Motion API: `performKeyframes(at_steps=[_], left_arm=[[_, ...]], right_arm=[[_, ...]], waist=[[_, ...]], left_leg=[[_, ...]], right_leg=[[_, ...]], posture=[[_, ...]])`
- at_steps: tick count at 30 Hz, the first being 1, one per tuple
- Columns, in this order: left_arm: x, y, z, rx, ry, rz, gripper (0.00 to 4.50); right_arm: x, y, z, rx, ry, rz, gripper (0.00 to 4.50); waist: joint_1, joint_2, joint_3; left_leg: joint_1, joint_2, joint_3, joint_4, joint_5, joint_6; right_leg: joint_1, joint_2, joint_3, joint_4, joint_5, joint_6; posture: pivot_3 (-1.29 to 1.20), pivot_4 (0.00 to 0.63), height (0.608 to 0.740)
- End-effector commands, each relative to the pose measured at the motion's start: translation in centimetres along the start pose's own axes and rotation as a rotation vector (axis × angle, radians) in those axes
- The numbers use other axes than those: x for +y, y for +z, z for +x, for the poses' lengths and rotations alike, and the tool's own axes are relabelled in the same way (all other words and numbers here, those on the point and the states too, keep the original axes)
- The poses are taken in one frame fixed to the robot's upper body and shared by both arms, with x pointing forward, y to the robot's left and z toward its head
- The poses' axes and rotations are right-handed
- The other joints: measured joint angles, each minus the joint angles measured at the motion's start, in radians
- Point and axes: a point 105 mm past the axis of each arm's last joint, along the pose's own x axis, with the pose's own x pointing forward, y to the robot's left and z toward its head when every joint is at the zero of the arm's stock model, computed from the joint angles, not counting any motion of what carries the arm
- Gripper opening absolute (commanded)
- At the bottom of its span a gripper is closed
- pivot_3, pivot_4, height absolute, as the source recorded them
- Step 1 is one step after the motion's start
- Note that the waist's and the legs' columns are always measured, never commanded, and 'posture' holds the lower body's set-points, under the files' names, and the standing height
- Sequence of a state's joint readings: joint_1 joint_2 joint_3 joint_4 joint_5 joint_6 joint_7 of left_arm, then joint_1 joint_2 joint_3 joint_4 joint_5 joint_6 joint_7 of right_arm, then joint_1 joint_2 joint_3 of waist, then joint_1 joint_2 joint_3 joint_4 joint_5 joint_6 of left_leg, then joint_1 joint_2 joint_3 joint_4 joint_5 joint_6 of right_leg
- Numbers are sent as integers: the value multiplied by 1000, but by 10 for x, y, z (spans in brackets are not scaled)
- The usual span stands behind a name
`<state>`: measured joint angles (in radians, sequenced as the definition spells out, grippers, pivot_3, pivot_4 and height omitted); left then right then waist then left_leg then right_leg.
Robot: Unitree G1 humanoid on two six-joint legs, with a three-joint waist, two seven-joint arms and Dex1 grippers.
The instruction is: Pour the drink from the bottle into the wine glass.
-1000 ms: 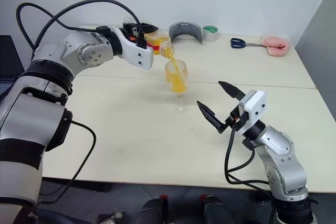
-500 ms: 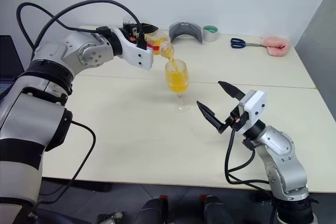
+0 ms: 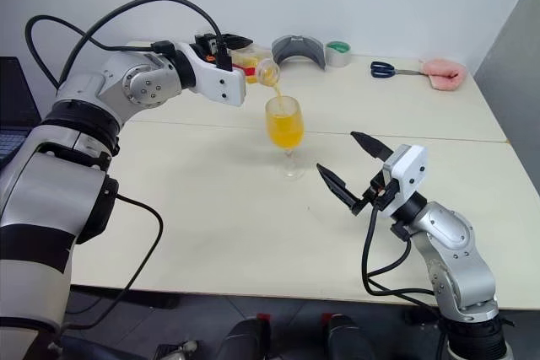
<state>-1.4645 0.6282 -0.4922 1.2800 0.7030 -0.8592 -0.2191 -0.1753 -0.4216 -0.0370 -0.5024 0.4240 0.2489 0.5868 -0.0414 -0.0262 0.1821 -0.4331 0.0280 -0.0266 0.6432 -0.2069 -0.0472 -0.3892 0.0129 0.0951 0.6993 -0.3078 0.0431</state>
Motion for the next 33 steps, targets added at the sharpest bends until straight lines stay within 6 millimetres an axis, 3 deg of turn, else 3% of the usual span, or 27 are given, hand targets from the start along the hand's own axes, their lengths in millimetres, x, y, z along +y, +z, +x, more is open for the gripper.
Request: performKeyframes(at_steps=[1, 7, 17, 25, 33], left_arm=[[24, 6, -3, -45, 107, -74, 1885], [27, 0, -6, -49, 178, -278, 1885], [8, -28, -17, -13, 465, -997, 1885], [-58, -48, -49, 211, 637, -1365, 1885], [-106, -37, -65, 267, 627, -1528, 1885]], right_arm=[[-3, 10, -1, -32, -6, -23, 4500], [-2, 9, -1, -20, 2, -23, 4500], [11, 10, -14, 30, 100, 4, 4500], [27, 9, -29, 94, 221, 56, 4500], [31, 9, -29, 100, 258, 90, 4500]], waist=[[0, 0, 0], [0, 0, 0], [-2, 0, 0], [-5, 0, -1], [-2, -1, -1]], left_leg=[[0, 0, 0, 0, 0, 0], [0, 0, 0, 1, 0, 0], [0, 0, -1, 2, 0, 0], [2, 1, -2, 3, 0, 0], [2, 0, -3, 6, 0, 0]], right_leg=[[0, 0, 0, 0, 0, 0], [0, 0, 0, 0, 0, 0], [0, 0, 0, 5, 0, 0], [1, -1, 0, 8, 0, 0], [1, -1, -1, 11, 0, 0]], posture=[[0, 150, 740], [0, 150, 740], [0, 150, 740], [0, 150, 740], [0, 150, 740]])
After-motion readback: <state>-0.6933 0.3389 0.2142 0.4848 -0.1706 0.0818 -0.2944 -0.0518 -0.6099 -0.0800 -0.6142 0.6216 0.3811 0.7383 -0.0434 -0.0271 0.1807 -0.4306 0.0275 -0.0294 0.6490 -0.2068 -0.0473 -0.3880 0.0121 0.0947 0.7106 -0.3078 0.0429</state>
